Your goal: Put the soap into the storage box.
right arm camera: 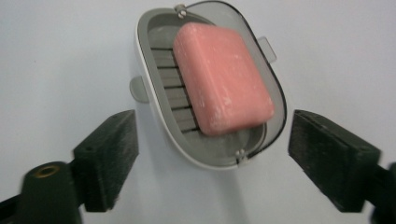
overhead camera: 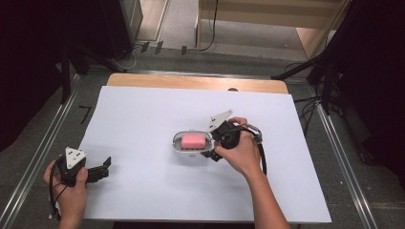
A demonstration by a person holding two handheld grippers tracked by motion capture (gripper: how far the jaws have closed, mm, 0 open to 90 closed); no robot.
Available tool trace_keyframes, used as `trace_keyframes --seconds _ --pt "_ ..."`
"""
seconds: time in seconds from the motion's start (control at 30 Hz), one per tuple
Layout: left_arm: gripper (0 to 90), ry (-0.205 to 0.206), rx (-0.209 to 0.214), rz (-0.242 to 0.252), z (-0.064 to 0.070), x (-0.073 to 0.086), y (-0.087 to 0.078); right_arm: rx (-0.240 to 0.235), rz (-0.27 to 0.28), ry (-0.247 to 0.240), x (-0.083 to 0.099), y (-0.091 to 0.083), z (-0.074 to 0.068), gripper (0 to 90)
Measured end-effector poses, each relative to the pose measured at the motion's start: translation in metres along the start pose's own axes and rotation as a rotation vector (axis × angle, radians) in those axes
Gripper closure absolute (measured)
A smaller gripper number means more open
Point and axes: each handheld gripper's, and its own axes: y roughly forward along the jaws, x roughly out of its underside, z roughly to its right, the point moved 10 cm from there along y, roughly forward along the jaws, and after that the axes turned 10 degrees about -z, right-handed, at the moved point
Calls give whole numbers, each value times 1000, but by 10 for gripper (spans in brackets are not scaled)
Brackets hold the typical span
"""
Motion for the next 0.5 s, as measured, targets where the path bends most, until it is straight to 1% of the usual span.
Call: trace_keyframes --seconds 0.03,0.07,0.1,0.17,0.2,0.23,0.3,0.33,0.37,0.4,0.47,0.5 --pt "0 0 -1 -1 0 0 0 12 -3 21 6 0 1 53" --pt "0 0 -1 -1 0 0 0 12 -3 21 6 0 1 53" --pt "0 -1 0 -1 0 0 0 22 -3 37 12 -1 3 11" --pt "0 0 0 -4 0 0 0 34 5 55 17 -2 5 5" --pt "0 0 0 -4 0 0 0 41 18 75 21 -3 7 3" --pt "0 0 0 -7 0 0 0 36 25 87 23 -4 7 0" --pt "0 1 -1 -7 0 0 0 33 32 95 25 -5 7 0" --pt "0 1 -2 -3 0 0 0 30 33 106 32 -6 8 0" --pt "0 1 -2 -3 0 0 0 30 33 106 32 -6 8 0" --pt "0 2 -2 -3 0 0 0 39 31 116 38 -8 9 0" --pt "0 2 -2 -6 0 0 0 41 33 121 41 -9 10 0" --pt "0 2 -2 -6 0 0 0 48 39 134 47 -11 11 0"
